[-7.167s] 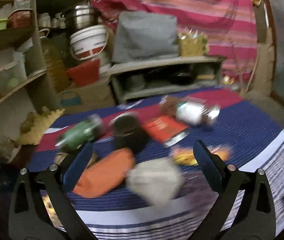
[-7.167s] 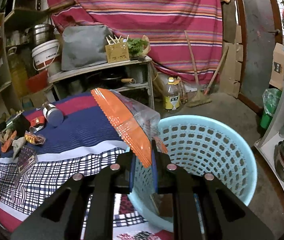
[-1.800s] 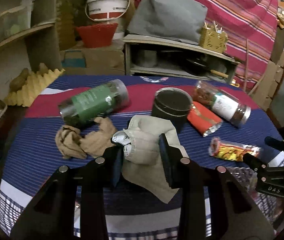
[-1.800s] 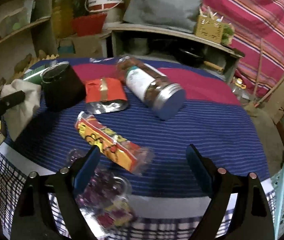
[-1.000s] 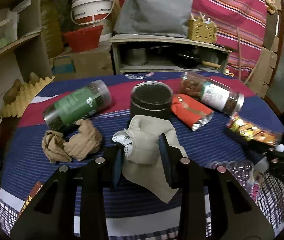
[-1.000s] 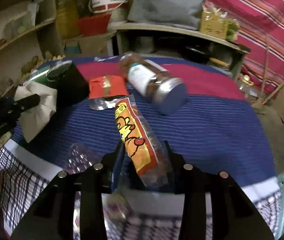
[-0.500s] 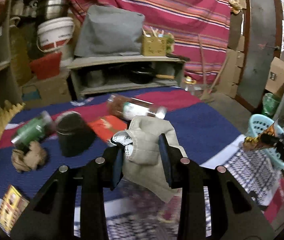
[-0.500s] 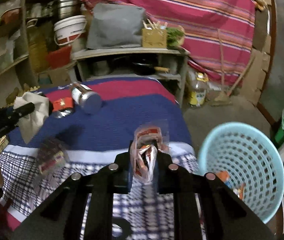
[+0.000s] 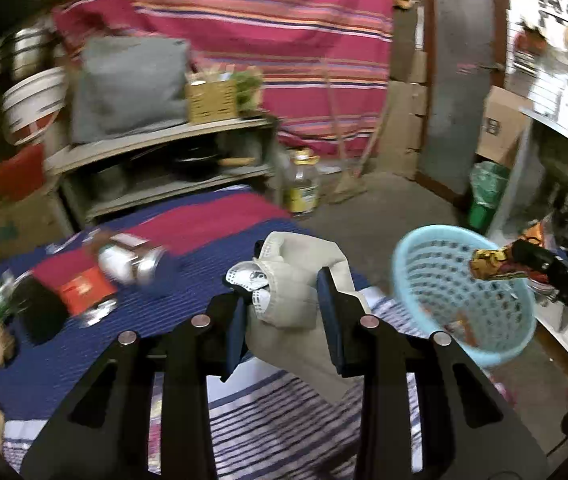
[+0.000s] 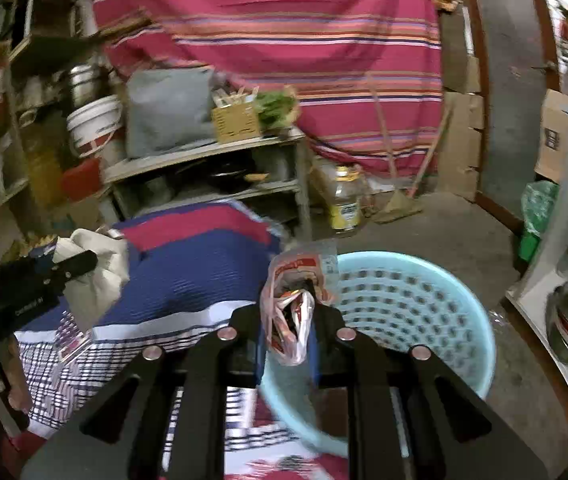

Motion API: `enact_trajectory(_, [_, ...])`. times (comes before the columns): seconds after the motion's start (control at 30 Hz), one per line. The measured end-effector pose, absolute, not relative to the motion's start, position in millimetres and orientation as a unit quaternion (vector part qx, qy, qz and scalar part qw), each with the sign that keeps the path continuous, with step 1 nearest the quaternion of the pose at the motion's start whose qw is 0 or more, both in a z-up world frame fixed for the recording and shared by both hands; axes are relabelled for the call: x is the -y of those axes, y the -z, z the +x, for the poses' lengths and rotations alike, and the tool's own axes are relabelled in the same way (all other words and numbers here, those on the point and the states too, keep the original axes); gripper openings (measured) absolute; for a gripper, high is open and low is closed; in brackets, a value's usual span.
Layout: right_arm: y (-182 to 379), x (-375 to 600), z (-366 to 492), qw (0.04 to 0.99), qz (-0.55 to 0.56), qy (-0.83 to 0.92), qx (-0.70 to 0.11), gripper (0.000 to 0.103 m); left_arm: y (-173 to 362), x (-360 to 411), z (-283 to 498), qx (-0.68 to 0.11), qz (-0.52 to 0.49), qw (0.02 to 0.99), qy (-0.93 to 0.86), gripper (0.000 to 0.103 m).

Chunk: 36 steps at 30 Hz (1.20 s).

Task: Collect trash
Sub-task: 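Lift the cloth and wrapper and carry both over the light blue basket, then open both tools to drop the cloth and wrapper into the basket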

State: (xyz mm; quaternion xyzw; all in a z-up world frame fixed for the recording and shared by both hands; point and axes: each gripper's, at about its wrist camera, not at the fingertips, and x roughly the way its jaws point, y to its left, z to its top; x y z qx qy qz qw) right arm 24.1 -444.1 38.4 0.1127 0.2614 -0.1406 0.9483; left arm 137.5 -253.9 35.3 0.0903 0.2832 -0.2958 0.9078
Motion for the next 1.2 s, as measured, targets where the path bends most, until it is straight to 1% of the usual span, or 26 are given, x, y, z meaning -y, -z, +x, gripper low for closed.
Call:
enact_trajectory(0.17, [-30, 481, 12, 0.944, 0.13, 0.154, -0.263, 0.016, -27, 318, 117, -0.281, 0.107, 0.892, 0.338, 0.032])
enact_trajectory(0.33, [-16, 504, 6, 0.938, 0.144, 0.164, -0.268, 0.016, -9, 371, 107, -0.298, 0.12, 0.874, 0.364, 0.032])
enact_trajectory(0.63, [2, 525, -4, 0.933, 0.164, 0.173, -0.27, 0.016, 7, 419, 107, -0.322, 0.13, 0.852, 0.391, 0.033])
enact_trajectory(0.67, [3, 526, -4, 0.932, 0.166, 0.173, -0.271, 0.016, 8, 421, 106, -0.321, 0.134, 0.852, 0.391, 0.035])
enact_trajectory(0.7, [4, 526, -4, 0.932, 0.167, 0.173, -0.272, 0.016, 8, 422, 106, -0.323, 0.136, 0.852, 0.39, 0.045])
enact_trajectory(0.73, [6, 525, -4, 0.931, 0.167, 0.173, -0.273, 0.016, 9, 420, 107, -0.324, 0.133, 0.853, 0.388, 0.058])
enact_trajectory(0.8, [7, 525, -4, 0.931, 0.166, 0.173, -0.276, 0.016, 8, 415, 108, -0.322, 0.123, 0.855, 0.387, 0.069])
enact_trajectory(0.87, [9, 524, -3, 0.93, 0.165, 0.173, -0.278, 0.016, 7, 410, 110, -0.323, 0.117, 0.858, 0.383, 0.071])
enact_trajectory(1.03, [11, 520, 0, 0.931, 0.166, 0.171, -0.278, 0.016, 1, 377, 116, -0.309, 0.105, 0.882, 0.339, 0.09])
enact_trajectory(1.17, [13, 517, 9, 0.932, 0.164, 0.166, -0.277, 0.016, -6, 348, 118, -0.294, 0.113, 0.898, 0.307, 0.092])
enact_trajectory(1.2, [13, 516, 12, 0.932, 0.164, 0.166, -0.278, 0.016, -9, 340, 117, -0.287, 0.116, 0.903, 0.297, 0.096])
